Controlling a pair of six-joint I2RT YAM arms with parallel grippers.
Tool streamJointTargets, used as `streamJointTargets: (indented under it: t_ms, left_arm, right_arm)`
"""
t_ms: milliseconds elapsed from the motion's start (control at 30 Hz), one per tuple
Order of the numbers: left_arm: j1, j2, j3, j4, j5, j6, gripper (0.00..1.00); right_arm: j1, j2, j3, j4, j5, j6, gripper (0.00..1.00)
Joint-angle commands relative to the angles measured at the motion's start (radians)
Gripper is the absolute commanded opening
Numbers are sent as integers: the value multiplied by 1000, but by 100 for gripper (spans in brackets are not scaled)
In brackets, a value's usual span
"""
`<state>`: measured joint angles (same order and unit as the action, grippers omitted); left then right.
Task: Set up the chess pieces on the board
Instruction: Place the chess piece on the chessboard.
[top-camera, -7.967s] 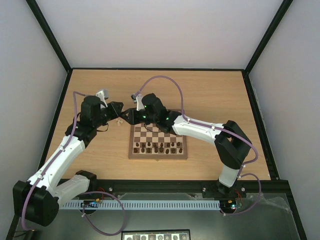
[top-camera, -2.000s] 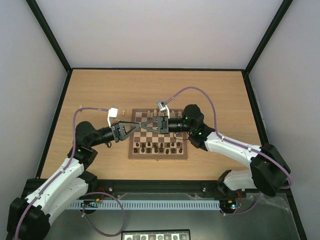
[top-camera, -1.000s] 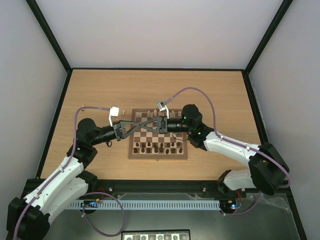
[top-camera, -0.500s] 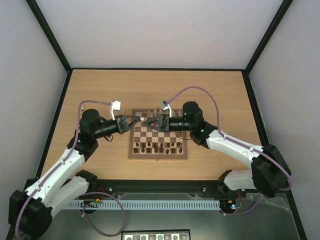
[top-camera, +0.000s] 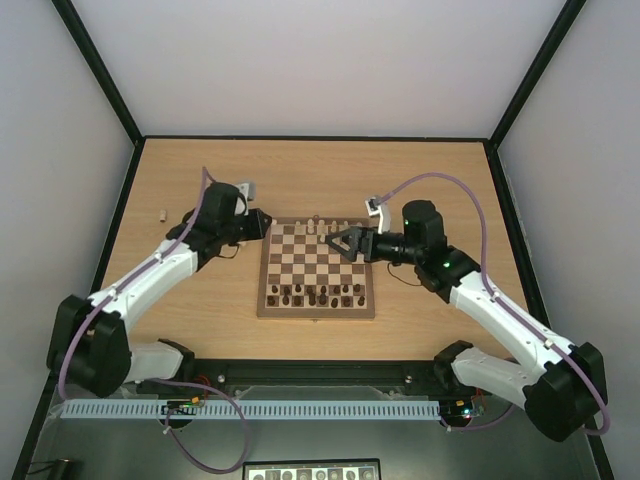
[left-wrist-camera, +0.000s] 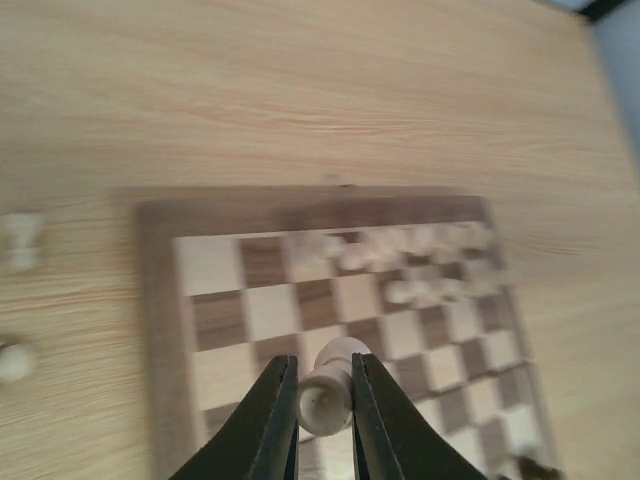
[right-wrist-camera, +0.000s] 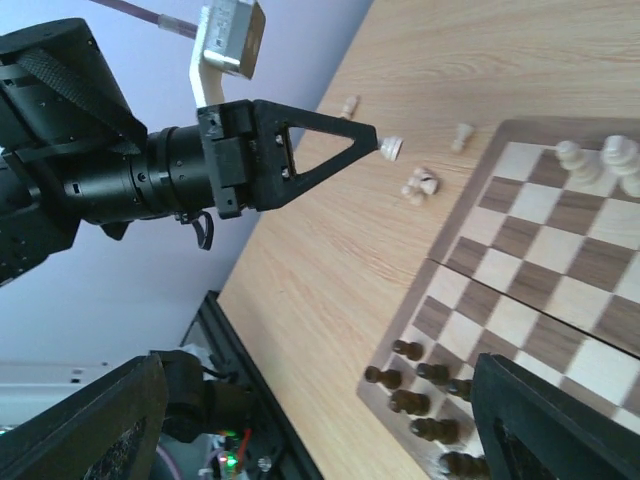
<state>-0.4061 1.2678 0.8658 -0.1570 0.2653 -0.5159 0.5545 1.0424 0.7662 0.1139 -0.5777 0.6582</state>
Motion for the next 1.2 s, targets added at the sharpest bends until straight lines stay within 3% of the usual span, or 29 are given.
streamJointTargets:
  t_ms: [0, 200, 500, 1167]
  left_arm:
    - [-42, 78, 41, -130, -291, 21, 7]
    - [-137, 249, 166, -156, -423, -9, 6]
    - [-155, 433, 292, -195, -548, 11, 6]
    - [-185, 586, 362, -195, -652, 28, 7]
  right_arm:
    - [-23, -20, 7, -114, 35, -103, 84]
    - [-47, -14, -18, -126, 20, -136, 85]
    - [-71, -12, -45, -107, -20, -132, 85]
    - [-76, 15, -56, -82, -45, -124, 85]
